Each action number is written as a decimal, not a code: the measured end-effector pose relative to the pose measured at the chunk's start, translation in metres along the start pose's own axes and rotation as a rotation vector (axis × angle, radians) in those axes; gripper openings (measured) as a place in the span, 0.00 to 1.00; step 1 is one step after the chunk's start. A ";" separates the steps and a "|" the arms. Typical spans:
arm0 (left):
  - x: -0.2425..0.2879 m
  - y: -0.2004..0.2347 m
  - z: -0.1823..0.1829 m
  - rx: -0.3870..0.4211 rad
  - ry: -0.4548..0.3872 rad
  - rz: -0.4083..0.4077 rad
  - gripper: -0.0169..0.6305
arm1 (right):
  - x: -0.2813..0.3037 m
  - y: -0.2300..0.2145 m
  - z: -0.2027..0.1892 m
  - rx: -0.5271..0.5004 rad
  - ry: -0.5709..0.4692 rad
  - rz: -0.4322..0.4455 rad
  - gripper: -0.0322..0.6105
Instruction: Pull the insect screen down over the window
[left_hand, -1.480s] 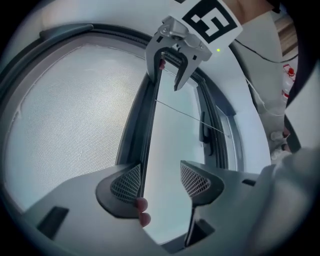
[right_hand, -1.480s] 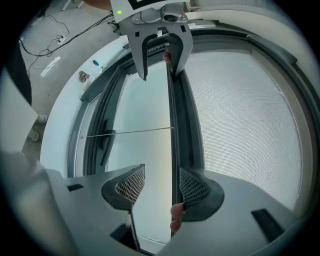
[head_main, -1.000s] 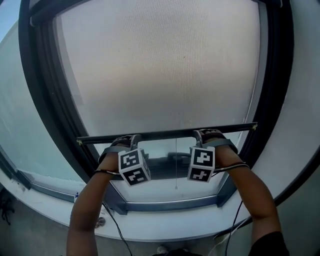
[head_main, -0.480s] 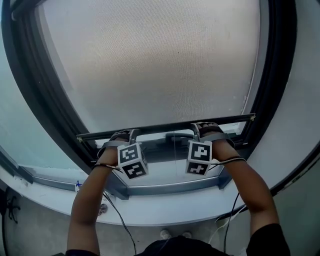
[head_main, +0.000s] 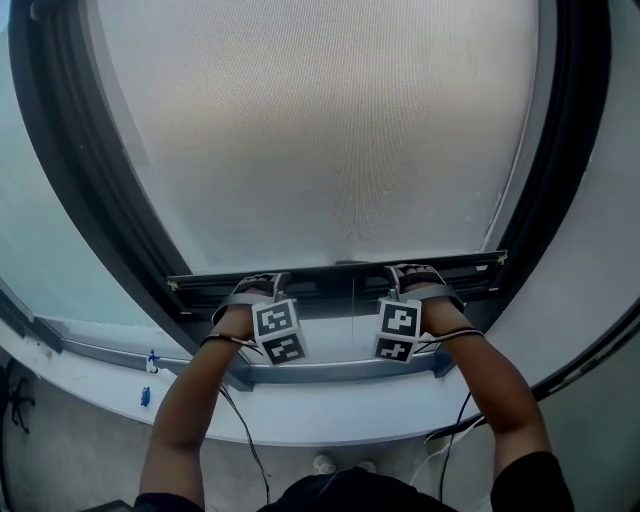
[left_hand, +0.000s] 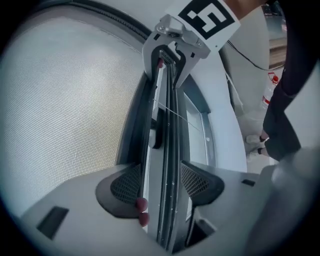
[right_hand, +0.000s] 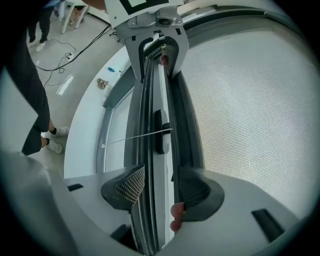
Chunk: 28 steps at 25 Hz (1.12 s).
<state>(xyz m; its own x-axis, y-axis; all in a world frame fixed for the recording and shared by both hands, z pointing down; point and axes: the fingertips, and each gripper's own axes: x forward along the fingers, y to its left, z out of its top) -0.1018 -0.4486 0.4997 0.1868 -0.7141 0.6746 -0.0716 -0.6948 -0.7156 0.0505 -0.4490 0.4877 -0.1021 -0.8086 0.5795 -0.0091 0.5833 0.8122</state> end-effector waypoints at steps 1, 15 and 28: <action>0.003 -0.004 -0.001 0.005 0.008 0.000 0.42 | 0.002 0.004 -0.001 -0.004 0.003 0.002 0.39; 0.044 -0.053 -0.009 0.001 0.045 -0.086 0.42 | 0.035 0.059 -0.011 -0.026 0.049 0.089 0.39; 0.041 -0.058 -0.015 0.007 0.076 -0.081 0.42 | 0.040 0.063 -0.009 -0.013 0.038 0.074 0.39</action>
<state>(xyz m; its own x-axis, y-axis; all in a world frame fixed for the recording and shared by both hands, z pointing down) -0.1044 -0.4390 0.5715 0.1165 -0.6603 0.7419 -0.0526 -0.7500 -0.6593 0.0552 -0.4455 0.5632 -0.0639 -0.7655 0.6402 0.0101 0.6410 0.7675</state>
